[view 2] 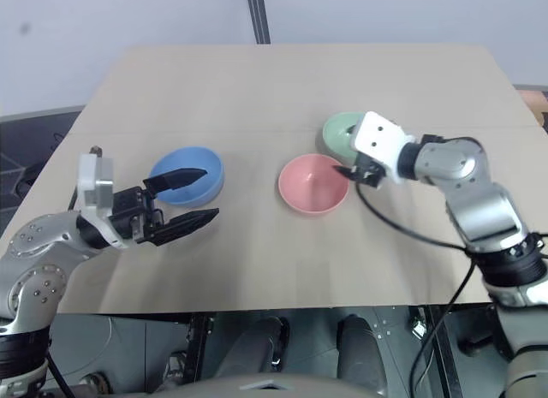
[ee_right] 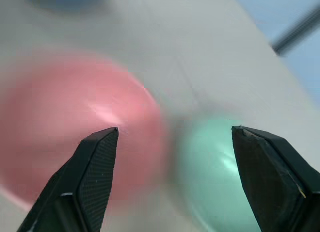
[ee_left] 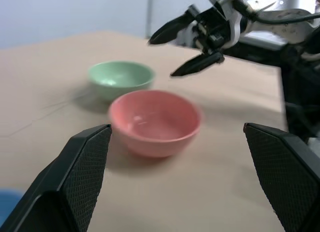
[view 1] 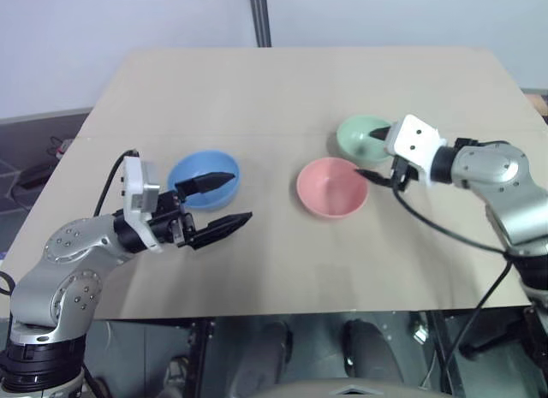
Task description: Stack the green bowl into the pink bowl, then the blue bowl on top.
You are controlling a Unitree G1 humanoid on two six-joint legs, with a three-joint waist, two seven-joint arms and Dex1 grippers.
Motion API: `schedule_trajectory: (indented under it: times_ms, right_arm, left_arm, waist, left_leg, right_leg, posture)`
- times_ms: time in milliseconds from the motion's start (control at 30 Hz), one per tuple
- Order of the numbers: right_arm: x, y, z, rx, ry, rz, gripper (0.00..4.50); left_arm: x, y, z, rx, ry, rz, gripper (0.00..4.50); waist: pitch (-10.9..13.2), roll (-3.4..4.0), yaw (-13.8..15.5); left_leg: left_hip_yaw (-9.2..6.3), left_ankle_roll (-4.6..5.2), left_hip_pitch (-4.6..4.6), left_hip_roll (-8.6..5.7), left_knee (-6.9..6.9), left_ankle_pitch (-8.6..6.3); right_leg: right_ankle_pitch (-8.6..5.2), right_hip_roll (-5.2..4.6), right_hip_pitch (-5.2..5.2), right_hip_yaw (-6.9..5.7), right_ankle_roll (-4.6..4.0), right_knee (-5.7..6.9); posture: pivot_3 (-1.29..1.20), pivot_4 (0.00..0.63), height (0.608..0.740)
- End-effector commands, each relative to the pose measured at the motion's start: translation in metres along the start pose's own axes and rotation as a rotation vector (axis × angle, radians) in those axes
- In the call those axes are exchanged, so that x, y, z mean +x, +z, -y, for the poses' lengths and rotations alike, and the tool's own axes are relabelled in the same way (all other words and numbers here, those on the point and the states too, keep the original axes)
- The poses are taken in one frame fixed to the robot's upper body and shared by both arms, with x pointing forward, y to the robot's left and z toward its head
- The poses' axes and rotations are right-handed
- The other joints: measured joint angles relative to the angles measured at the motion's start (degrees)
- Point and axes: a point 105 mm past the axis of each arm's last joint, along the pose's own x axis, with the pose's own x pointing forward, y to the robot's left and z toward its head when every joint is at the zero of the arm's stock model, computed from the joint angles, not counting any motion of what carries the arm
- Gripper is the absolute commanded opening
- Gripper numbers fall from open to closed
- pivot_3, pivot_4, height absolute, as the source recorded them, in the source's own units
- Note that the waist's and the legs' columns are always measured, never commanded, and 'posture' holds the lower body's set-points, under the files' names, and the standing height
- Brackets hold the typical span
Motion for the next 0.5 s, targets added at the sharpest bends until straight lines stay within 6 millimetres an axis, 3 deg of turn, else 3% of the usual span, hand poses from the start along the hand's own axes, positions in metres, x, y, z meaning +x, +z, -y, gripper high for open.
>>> schedule_trajectory:
  times_ms: [33,267,367,467,500]
  right_arm:
    - [0.010,-0.017,0.010,-0.158,0.030,-0.041,3.78]
    - [0.038,-0.036,0.011,-0.269,0.116,-0.067,3.78]
    - [0.047,-0.036,0.012,-0.310,0.124,-0.062,2.91]
    - [0.049,-0.034,0.015,-0.346,0.130,-0.057,1.26]
    - [0.049,-0.034,0.016,-0.357,0.132,-0.056,1.03]
  left_arm:
    - [0.000,0.012,0.003,0.043,0.007,0.021,4.50]
    - [-0.007,0.016,0.008,0.045,0.047,0.026,4.50]
    - [-0.011,0.017,0.010,0.047,0.068,0.026,4.50]
    - [-0.014,0.017,0.011,0.046,0.079,0.025,4.50]
    - [-0.014,0.016,0.012,0.045,0.080,0.025,4.50]
  waist:
    - [0.01,0.00,-0.25]
    - [0.03,0.00,-1.60]
    - [0.04,-0.01,-1.52]
    - [0.05,0.01,-1.33]
    - [0.05,0.01,-1.36]
  left_leg:
    - [0.07,-0.06,0.00,0.02,-0.01,0.03]
    - [0.20,-0.26,0.01,0.09,-0.03,0.13]
    - [0.24,-0.28,0.04,0.09,-0.04,0.12]
    - [0.23,-0.29,0.04,0.11,-0.03,0.12]
    - [0.23,-0.29,0.04,0.11,-0.03,0.11]
  right_leg:
    - [0.00,0.01,-0.01,0.02,-0.01,0.00]
    - [0.01,0.08,-0.14,0.43,-0.02,-0.01]
    - [0.01,0.11,-0.15,0.54,-0.02,-0.03]
    - [0.02,0.15,-0.17,0.57,-0.03,-0.01]
    - [0.02,0.15,-0.17,0.56,-0.03,-0.01]
  posture:
    - [0.00,0.150,0.740]
    - [0.00,0.150,0.740]
    - [0.00,0.150,0.740]
    - [0.00,0.150,0.740]
    - [0.00,0.150,0.740]
